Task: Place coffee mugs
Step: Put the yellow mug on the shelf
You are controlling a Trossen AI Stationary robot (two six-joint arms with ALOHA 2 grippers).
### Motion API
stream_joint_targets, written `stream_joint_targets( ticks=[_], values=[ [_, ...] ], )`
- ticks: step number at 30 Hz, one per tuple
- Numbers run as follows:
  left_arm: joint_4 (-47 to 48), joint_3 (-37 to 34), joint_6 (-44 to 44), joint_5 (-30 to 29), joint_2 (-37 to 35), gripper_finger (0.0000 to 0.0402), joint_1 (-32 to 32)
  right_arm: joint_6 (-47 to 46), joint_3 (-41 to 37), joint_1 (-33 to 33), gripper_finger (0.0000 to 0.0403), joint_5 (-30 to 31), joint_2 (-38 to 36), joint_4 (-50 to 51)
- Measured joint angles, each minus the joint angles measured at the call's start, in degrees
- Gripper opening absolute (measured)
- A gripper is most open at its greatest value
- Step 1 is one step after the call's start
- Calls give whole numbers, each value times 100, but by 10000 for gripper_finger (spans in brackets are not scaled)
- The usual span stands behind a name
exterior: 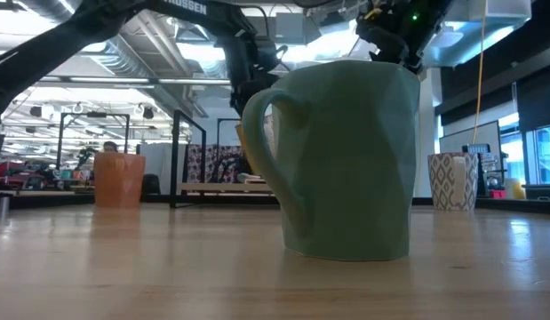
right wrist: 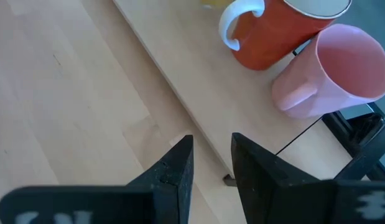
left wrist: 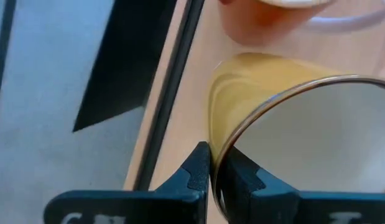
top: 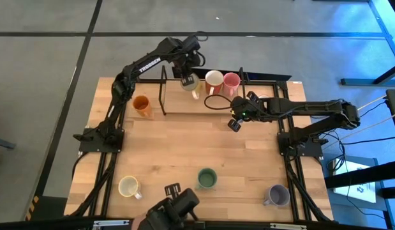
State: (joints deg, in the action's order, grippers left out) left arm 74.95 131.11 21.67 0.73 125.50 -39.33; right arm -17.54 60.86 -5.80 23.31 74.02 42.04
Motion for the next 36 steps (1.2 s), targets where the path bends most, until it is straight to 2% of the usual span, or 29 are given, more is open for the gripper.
stream_joint_targets(
  ticks=[3,12,22,36],
  values=[
    [-301,-48,93,-63,-2,16,-2,4,0,0,97,0,0,-4],
    [27,-57,101,182,148,16,-87,4,0,2,97,0,0,-102],
    [-199,-57,-22,182,259,18,-63,-2,1,9,97,0,0,-146],
    [-449,-62,-11,191,272,83,-39,-11,0,15,97,-1,0,-146]
  ],
)
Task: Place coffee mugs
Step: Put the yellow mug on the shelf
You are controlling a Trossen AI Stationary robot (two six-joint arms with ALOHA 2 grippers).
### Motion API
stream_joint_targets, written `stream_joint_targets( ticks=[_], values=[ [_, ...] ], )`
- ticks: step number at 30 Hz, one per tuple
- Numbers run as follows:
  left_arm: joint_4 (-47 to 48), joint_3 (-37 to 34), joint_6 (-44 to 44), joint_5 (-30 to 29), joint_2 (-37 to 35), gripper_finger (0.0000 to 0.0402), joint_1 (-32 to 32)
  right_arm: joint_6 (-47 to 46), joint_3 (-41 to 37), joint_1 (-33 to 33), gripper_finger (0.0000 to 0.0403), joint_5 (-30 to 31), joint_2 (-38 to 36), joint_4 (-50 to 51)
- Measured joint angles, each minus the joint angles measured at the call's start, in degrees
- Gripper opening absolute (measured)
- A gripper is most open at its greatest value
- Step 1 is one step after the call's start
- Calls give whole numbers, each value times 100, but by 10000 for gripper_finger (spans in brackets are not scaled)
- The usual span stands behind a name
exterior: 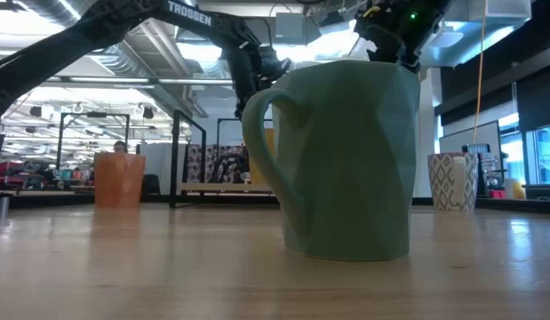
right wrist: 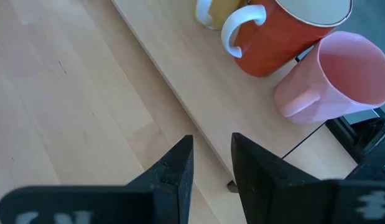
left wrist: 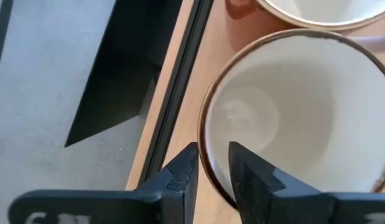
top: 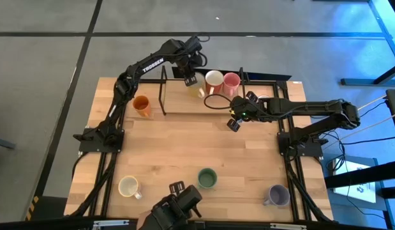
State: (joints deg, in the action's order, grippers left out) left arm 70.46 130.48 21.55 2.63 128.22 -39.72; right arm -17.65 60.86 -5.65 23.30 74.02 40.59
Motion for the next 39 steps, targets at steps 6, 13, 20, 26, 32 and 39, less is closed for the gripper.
stream_joint_targets(
  ticks=[6,13,20,26,32,39],
  values=[
    [-194,-1,117,-142,0,88,0,-2,-84,0,97,-87,-2,-38],
    [-122,147,13,-252,-78,88,67,-2,-212,0,97,-151,-4,-54],
    [119,299,-850,-7,-804,88,335,135,-210,0,97,-150,-28,-68],
    [507,258,-1212,442,-925,87,877,148,-210,0,97,-150,-28,-119],
    [126,-402,-1069,441,-905,79,1493,170,-210,0,97,-148,-28,-152],
    [70,-1297,-1047,-212,-901,79,1639,299,-210,0,97,-148,-28,-154]
  ],
)
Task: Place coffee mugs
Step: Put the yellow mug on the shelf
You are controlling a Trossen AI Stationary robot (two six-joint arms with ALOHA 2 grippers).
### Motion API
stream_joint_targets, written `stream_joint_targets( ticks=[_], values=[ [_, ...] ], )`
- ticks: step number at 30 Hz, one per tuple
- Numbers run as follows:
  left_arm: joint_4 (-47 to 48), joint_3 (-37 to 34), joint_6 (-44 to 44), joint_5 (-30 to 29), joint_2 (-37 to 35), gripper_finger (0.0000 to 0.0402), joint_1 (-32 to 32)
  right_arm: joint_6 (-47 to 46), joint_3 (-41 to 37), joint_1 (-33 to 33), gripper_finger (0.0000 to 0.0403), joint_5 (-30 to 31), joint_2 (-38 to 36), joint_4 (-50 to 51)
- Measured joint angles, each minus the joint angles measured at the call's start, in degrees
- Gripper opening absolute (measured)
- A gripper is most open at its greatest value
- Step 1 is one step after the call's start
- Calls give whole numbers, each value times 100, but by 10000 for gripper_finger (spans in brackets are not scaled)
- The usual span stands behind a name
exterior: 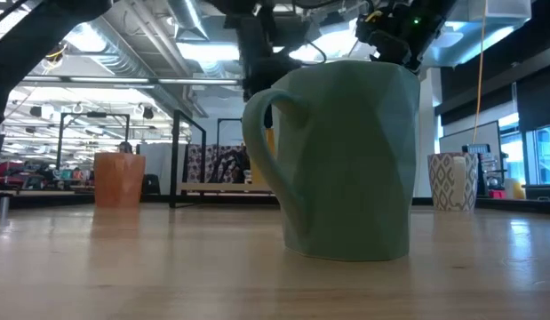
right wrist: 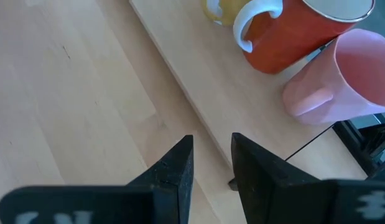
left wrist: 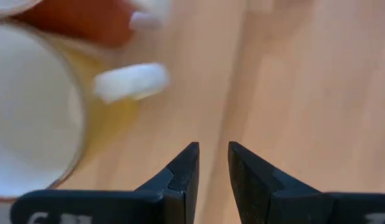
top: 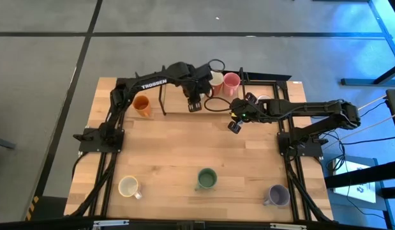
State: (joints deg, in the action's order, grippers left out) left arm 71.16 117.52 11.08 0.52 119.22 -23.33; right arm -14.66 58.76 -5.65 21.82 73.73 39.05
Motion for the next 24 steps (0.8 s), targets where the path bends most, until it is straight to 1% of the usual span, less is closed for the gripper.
stream_joint_targets(
  ticks=[2,7,9,16,24],
  values=[
    [-173,-87,-1,-183,-4,79,-54,0,0,0,97,0,0,0],
    [-481,-136,-99,-401,-4,79,-205,0,0,0,97,-2,0,0],
    [-476,-136,-156,-560,-4,79,-250,0,0,-2,97,-2,0,0],
    [-439,-136,-48,-597,-4,79,-371,0,0,0,97,-2,0,0],
    [-415,-136,26,-877,-4,78,-445,4,0,0,97,-2,0,0]
  ],
)
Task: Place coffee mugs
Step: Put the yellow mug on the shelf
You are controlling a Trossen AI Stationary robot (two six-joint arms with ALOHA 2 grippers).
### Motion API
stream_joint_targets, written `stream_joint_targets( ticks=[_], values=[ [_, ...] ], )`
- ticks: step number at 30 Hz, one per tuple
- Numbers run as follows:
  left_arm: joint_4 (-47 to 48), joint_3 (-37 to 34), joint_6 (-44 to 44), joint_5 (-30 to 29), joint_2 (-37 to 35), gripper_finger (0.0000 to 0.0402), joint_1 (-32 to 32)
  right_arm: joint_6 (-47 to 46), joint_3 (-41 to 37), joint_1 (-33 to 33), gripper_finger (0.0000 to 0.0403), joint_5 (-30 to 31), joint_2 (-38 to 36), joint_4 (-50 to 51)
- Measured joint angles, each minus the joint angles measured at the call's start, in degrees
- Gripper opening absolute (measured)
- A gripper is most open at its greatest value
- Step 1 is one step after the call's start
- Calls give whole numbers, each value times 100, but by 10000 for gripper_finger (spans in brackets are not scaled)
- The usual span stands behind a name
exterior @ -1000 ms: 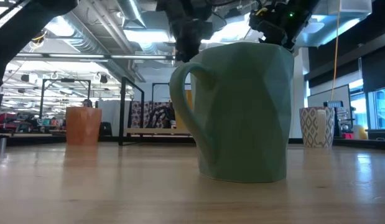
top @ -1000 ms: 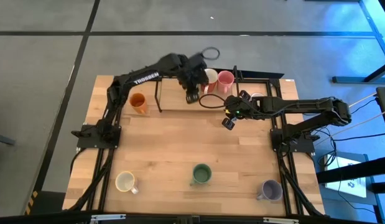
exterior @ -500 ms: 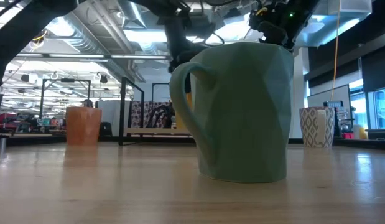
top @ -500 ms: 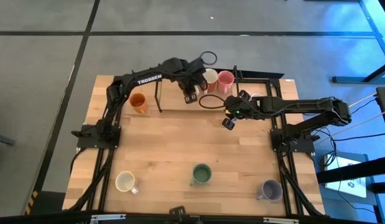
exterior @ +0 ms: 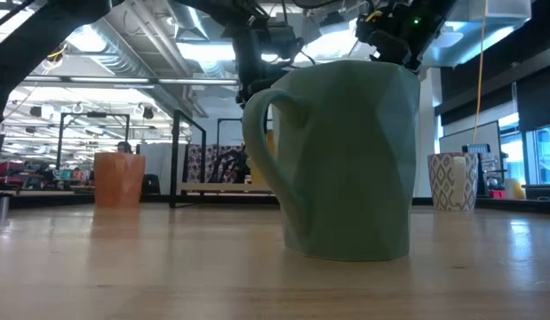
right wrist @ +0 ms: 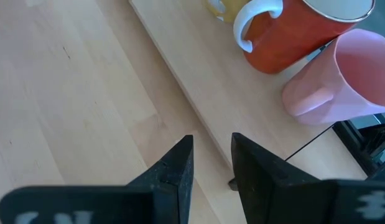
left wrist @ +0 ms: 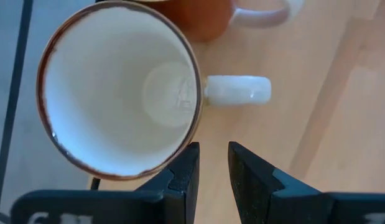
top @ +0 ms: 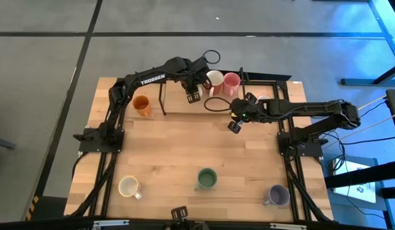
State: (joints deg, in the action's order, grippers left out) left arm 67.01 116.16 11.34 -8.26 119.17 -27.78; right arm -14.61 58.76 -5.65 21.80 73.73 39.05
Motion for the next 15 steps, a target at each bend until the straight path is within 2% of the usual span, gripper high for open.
stream_joint_targets(
  ticks=[15],
  values=[
    [54,0,-32,-447,-2,78,-125,0,0,0,97,0,0,0]
  ],
)
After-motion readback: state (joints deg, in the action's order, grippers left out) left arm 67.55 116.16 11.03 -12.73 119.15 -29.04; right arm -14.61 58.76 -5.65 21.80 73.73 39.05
